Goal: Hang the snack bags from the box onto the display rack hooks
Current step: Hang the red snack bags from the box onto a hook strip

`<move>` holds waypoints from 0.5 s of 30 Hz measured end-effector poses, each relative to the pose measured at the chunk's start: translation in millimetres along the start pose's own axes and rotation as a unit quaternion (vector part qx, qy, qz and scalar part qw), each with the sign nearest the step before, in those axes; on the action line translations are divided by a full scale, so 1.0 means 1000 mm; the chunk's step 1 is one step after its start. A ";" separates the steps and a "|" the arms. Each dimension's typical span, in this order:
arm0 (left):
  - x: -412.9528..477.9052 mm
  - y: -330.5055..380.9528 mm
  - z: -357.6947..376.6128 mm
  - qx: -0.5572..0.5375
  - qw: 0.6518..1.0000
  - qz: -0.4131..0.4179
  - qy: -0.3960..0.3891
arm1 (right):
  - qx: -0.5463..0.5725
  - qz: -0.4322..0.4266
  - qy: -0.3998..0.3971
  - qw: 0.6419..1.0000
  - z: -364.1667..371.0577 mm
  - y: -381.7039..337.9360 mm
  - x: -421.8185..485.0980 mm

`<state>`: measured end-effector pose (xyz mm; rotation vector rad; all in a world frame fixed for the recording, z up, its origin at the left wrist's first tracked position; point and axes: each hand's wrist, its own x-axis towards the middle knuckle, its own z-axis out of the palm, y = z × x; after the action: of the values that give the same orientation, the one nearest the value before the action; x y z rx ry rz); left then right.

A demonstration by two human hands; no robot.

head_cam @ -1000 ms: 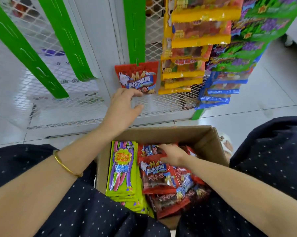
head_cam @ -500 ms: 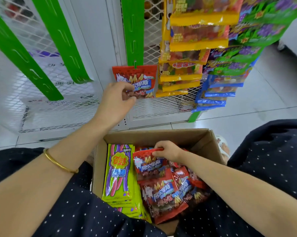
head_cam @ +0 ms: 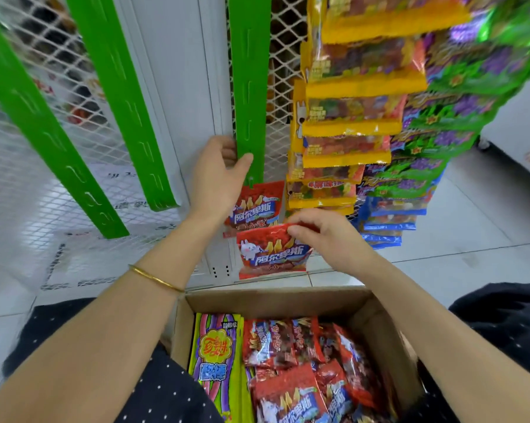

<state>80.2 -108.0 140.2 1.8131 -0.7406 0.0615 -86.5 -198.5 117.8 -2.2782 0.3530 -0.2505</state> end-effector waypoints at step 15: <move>0.002 0.021 -0.030 -0.101 0.977 -0.082 -0.169 | -0.149 -0.073 0.206 0.964 0.003 -0.050 0.057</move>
<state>80.2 -86.9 170.2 1.6992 -0.7980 -0.4261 -23.0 -183.0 157.4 -2.5454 0.4608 -0.8010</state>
